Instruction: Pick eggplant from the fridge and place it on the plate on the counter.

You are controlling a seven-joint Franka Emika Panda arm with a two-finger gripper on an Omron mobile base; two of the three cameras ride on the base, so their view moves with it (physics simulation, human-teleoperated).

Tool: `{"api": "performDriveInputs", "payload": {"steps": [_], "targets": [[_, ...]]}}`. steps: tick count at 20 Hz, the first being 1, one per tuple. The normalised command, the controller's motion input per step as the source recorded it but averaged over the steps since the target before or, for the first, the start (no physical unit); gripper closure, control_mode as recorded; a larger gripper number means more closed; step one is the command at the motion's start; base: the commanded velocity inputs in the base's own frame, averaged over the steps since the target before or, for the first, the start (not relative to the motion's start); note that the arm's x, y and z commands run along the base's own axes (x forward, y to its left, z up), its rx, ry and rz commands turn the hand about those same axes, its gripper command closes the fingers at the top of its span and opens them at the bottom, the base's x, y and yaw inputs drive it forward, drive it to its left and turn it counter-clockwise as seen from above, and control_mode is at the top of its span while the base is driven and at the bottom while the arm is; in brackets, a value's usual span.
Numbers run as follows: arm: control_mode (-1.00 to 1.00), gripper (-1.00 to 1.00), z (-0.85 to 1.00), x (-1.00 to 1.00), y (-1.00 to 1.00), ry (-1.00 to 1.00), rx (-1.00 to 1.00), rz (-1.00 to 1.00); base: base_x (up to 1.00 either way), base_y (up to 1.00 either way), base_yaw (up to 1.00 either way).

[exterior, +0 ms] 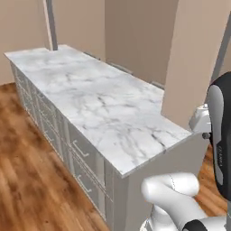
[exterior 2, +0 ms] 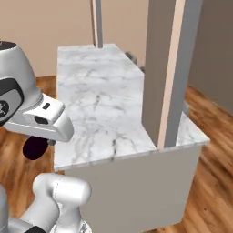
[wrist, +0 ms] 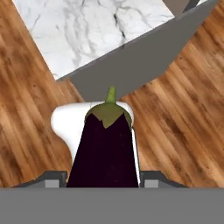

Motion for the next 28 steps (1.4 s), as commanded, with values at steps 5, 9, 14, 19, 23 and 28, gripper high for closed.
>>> {"api": "performDriveInputs", "payload": {"steps": [5,9,14,19,23,28], "targets": [[1.00,1.00,0.00,0.00,0.00,0.00,0.00,0.00,-0.18,0.34,-0.79],[1.00,1.00,0.00,0.00,0.00,0.00,0.00,0.00,-0.19,0.39,-0.80],[1.00,1.00,0.00,0.00,0.00,0.00,0.00,0.00,-0.28,0.38,-0.81],[1.00,1.00,0.00,0.00,0.00,0.00,0.00,0.00,-0.40,0.24,-0.88],[1.00,1.00,0.00,0.00,0.00,0.00,0.00,0.00,-0.50,0.13,-0.91],[1.00,1.00,0.00,0.00,0.00,0.00,0.00,0.00,-0.59,0.07,-0.91]]}}
